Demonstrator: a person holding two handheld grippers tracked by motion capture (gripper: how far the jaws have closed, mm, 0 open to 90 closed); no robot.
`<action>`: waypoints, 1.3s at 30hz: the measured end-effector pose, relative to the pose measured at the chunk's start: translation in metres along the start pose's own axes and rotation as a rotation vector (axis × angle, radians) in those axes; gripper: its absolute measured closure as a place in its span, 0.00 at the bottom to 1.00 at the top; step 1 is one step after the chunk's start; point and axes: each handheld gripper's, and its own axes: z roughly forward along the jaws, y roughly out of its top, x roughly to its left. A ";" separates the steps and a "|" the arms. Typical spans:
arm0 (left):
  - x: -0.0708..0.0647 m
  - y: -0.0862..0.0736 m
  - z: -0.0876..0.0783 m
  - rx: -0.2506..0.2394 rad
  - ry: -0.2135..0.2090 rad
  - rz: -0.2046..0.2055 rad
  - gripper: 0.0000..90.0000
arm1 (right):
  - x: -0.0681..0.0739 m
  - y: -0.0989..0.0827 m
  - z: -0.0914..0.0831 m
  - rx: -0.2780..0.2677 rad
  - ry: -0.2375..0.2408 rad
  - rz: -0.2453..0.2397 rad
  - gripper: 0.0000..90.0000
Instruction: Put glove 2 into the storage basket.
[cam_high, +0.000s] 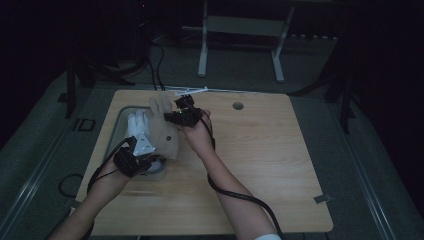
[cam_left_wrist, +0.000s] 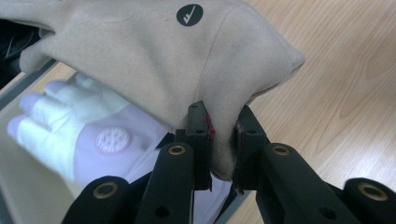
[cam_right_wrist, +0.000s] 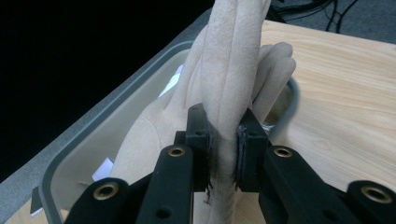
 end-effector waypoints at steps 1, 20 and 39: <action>0.001 -0.002 -0.001 0.002 0.002 -0.003 0.89 | 0.003 0.001 0.005 0.003 0.004 -0.006 0.88; 0.023 -0.043 -0.017 0.078 0.033 -0.078 0.89 | 0.045 0.008 0.064 0.068 0.058 -0.091 0.88; 0.024 -0.049 0.016 0.129 -0.029 -0.121 0.88 | 0.021 -0.015 0.092 0.127 0.033 -0.085 0.69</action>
